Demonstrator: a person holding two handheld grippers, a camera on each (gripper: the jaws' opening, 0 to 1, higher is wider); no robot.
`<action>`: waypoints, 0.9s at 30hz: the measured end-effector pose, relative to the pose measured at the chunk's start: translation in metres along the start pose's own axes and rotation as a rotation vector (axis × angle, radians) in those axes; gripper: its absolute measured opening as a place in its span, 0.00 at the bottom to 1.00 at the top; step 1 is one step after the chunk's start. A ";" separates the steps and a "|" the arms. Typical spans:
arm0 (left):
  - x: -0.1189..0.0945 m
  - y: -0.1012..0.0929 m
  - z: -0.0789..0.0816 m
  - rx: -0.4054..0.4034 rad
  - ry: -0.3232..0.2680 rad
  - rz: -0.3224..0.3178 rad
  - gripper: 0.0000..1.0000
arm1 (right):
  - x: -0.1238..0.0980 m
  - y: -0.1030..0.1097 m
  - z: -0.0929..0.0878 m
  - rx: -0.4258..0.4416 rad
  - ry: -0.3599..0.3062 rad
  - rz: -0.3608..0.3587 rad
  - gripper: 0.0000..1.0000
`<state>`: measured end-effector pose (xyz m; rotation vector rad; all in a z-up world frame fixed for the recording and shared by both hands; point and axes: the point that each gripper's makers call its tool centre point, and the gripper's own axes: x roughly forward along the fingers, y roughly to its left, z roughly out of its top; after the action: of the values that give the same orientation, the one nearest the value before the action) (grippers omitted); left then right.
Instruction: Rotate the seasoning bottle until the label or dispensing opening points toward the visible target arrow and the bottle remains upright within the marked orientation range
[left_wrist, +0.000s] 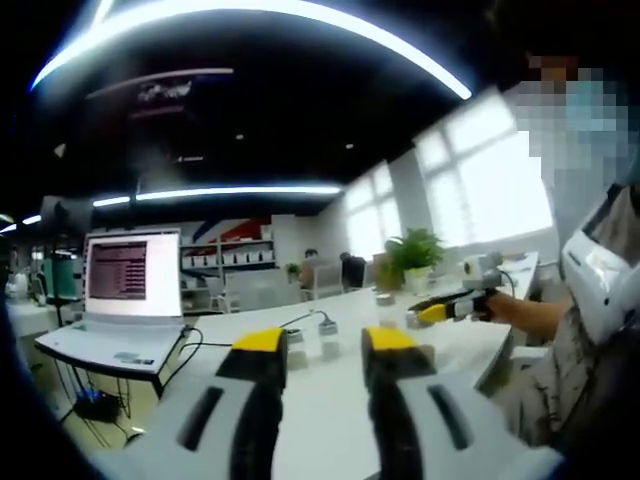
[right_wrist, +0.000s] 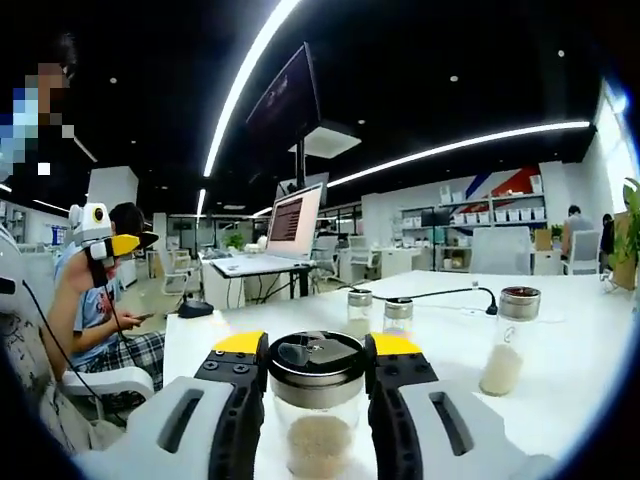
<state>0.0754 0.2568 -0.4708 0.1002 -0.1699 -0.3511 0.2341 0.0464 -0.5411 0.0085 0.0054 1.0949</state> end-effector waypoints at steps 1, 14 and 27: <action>0.000 0.000 0.000 0.000 0.000 -0.001 0.31 | 0.000 0.000 0.000 0.006 0.003 0.009 0.38; 0.000 0.000 -0.001 -0.003 0.004 -0.003 0.31 | -0.002 -0.001 -0.002 0.038 0.017 0.121 0.38; 0.002 -0.005 -0.004 -0.005 0.010 -0.018 0.31 | -0.003 -0.001 -0.005 0.103 0.012 0.272 0.38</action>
<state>0.0763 0.2514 -0.4747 0.0985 -0.1585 -0.3691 0.2329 0.0432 -0.5458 0.0977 0.0735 1.3658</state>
